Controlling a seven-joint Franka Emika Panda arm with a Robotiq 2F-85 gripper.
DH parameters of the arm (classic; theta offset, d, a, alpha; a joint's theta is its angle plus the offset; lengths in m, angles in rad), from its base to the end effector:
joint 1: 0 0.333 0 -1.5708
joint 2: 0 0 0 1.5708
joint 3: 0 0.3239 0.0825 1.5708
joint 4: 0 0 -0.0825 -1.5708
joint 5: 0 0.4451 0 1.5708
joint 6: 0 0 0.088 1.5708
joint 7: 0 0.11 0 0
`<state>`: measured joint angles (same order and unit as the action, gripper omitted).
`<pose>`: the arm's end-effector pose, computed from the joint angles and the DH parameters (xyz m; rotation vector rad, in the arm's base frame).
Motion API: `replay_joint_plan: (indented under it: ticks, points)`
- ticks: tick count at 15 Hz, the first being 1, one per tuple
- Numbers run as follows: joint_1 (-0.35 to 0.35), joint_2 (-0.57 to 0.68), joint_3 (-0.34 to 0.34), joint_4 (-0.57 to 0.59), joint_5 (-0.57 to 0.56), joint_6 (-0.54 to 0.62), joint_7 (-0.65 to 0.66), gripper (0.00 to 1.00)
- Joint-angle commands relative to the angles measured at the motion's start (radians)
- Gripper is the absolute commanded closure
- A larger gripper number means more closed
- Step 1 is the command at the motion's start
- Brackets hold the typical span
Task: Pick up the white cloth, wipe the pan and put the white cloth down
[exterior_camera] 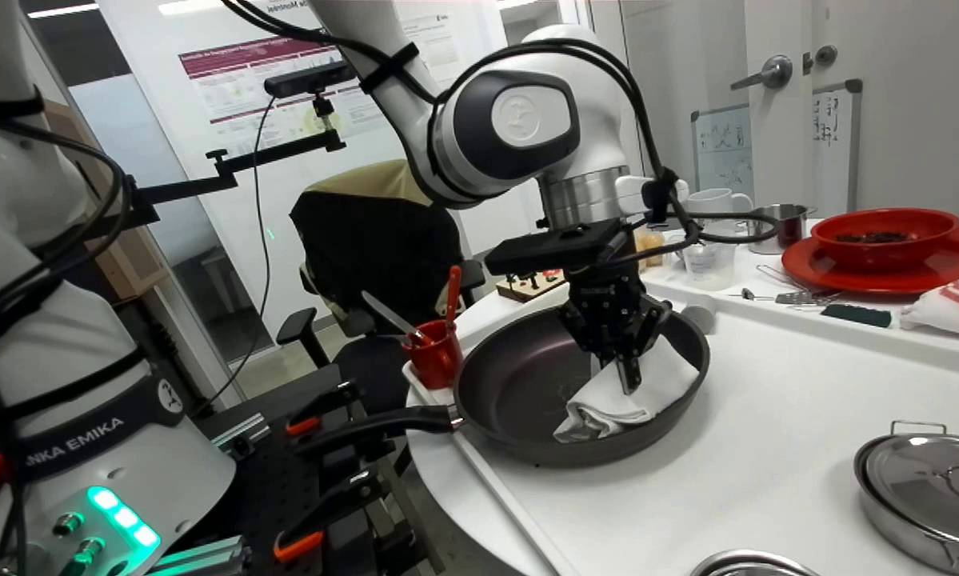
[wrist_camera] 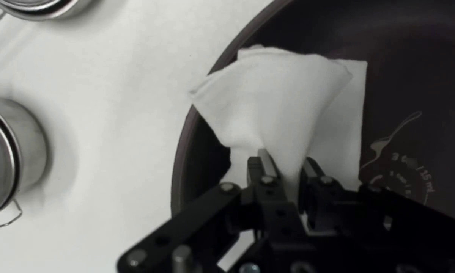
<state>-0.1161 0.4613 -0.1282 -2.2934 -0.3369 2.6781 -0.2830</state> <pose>0.5257 -0.1278 0.0898 2.9200 0.5282 -0.1907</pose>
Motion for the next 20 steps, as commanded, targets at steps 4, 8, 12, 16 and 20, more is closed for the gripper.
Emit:
replay_joint_plan:
  ticks: [4, 8, 12, 16, 20]
  points:
    - [0.063, 0.077, -0.063, 0.055, -0.026, 0.062, 0.147, 0.91]
    - [0.094, 0.1, -0.068, 0.061, -0.027, 0.063, 0.174, 0.92]
    - [0.121, 0.103, -0.057, 0.053, -0.029, 0.061, 0.172, 0.91]
    - [0.144, 0.096, -0.046, 0.044, -0.033, 0.06, 0.162, 0.91]
    - [0.175, 0.088, -0.038, 0.027, -0.055, 0.069, 0.158, 0.91]
